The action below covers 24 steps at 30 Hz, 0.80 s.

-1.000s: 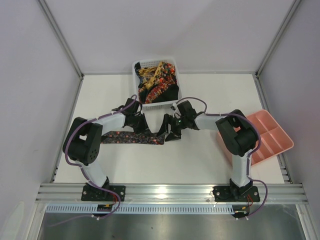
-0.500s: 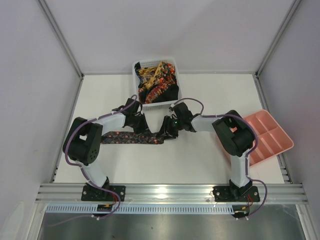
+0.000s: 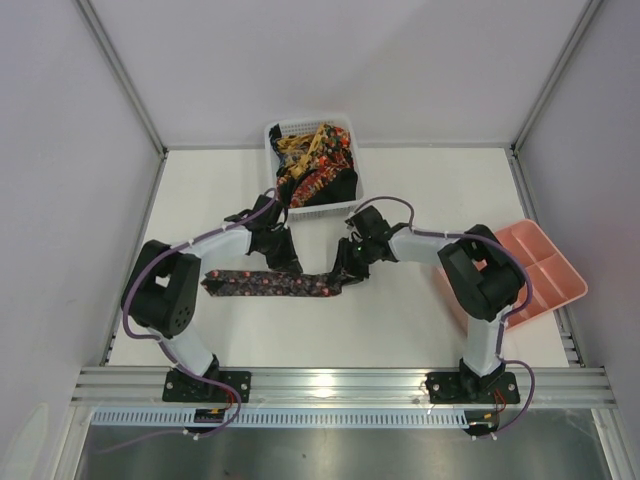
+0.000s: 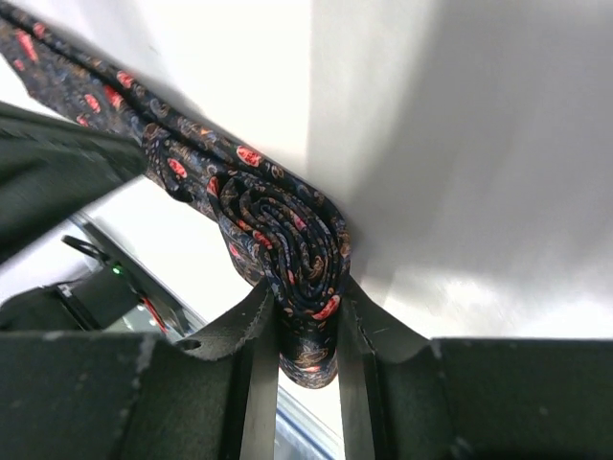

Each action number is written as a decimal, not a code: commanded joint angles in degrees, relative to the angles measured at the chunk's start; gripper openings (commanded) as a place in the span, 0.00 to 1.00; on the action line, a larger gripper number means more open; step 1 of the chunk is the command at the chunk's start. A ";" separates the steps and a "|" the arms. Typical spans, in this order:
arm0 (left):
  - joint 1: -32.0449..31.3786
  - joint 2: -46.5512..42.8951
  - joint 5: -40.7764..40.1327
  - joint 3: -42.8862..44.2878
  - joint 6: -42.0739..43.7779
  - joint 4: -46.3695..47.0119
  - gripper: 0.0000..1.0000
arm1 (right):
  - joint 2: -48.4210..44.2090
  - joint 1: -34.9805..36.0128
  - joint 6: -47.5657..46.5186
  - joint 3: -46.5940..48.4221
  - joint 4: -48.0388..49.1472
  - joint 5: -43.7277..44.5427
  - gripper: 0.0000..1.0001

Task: Roll the ties
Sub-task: Roll the tie

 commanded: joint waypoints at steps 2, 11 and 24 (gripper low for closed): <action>-0.77 -1.02 -1.20 1.79 1.20 -0.42 0.11 | -5.19 -0.74 -3.44 -2.43 -8.67 1.90 0.14; -10.17 0.30 1.35 5.30 -1.52 0.11 0.09 | -9.51 -1.27 -3.89 -2.88 -22.73 11.12 0.15; -17.74 6.89 5.57 7.59 -4.51 2.31 0.06 | -13.20 -0.30 -3.62 -2.18 -25.46 13.06 0.17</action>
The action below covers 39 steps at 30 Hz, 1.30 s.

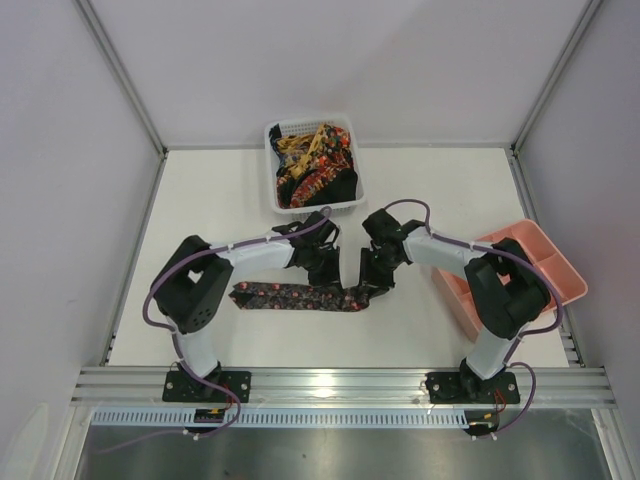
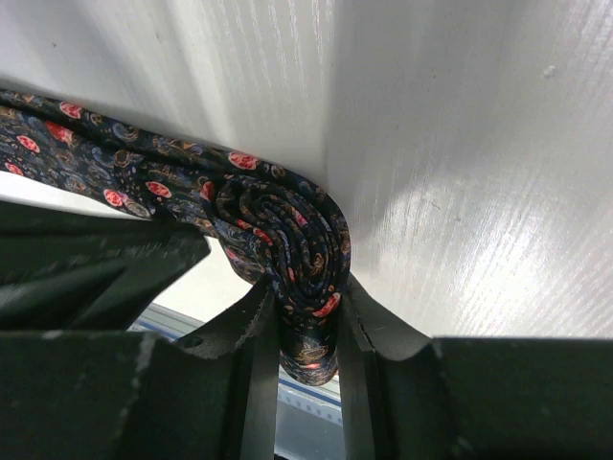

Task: Roll the ties
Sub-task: Roll the tie

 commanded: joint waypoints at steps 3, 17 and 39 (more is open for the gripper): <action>-0.14 1.76 1.20 1.91 -1.41 1.11 0.06 | -3.46 1.23 -0.87 1.15 -2.20 0.91 0.18; -0.23 3.08 -0.56 3.32 -0.18 -0.30 0.06 | 0.58 4.48 -2.98 7.65 -4.14 -3.13 0.40; -0.14 2.21 -8.29 5.07 4.83 -8.82 0.00 | 12.98 8.70 -1.13 18.90 -9.59 2.84 0.08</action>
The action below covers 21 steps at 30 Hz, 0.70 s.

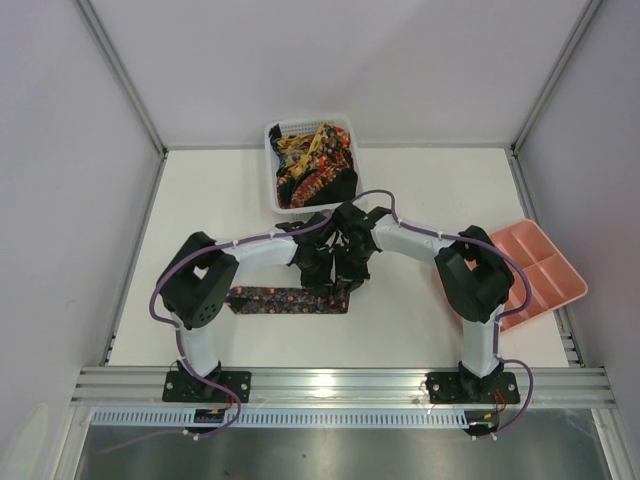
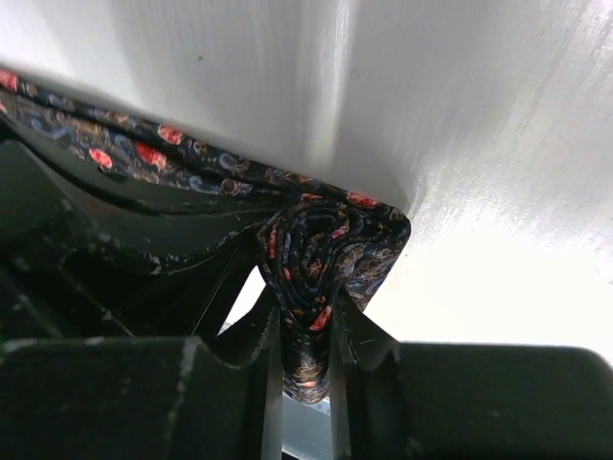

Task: Roll the ties
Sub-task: Roll the tie

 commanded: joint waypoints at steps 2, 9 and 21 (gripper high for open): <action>-0.32 -1.56 -3.24 2.41 2.03 -1.17 0.01 | 2.11 1.97 1.08 1.95 -0.75 4.68 0.09; 0.82 -6.12 -4.75 0.83 2.47 -2.76 0.02 | 2.73 2.41 0.64 1.51 -0.84 4.77 0.11; 3.81 -12.02 5.79 -9.45 -2.35 8.91 0.01 | 0.44 2.58 -0.06 1.42 1.97 0.73 0.42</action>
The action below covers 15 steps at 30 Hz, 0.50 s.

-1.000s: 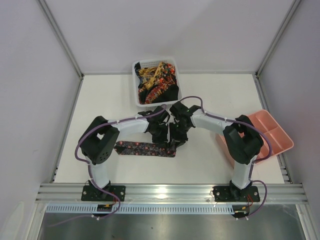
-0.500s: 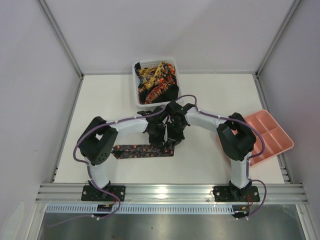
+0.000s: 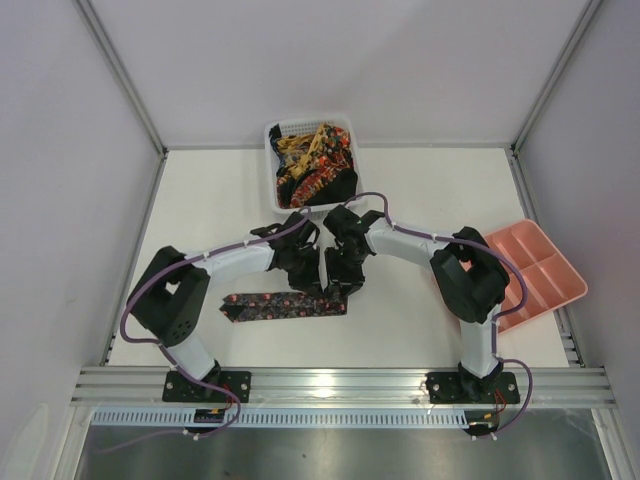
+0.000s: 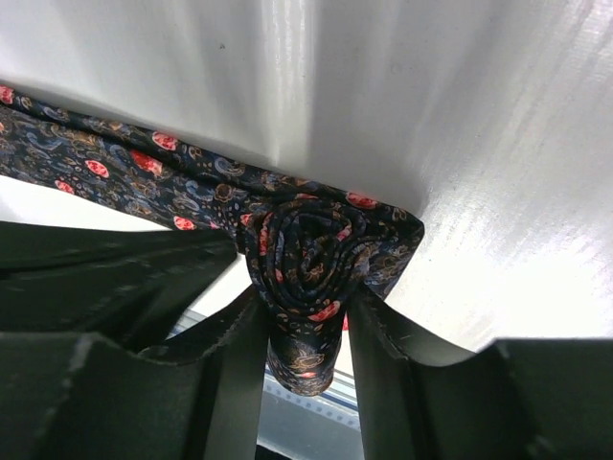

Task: Roll the ties
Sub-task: Roll the tie

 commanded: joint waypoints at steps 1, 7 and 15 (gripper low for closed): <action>-0.19 -1.55 6.09 -2.35 -3.12 6.13 0.01 | -0.43 0.49 -0.63 0.74 1.33 -0.56 0.43; -0.27 -0.41 8.31 -3.77 -4.89 9.21 0.01 | -0.87 0.49 -1.07 0.83 1.25 -1.53 0.51; -0.27 0.47 8.13 -3.94 -5.06 9.04 0.01 | -4.29 -0.21 -2.92 0.30 0.54 -2.93 0.63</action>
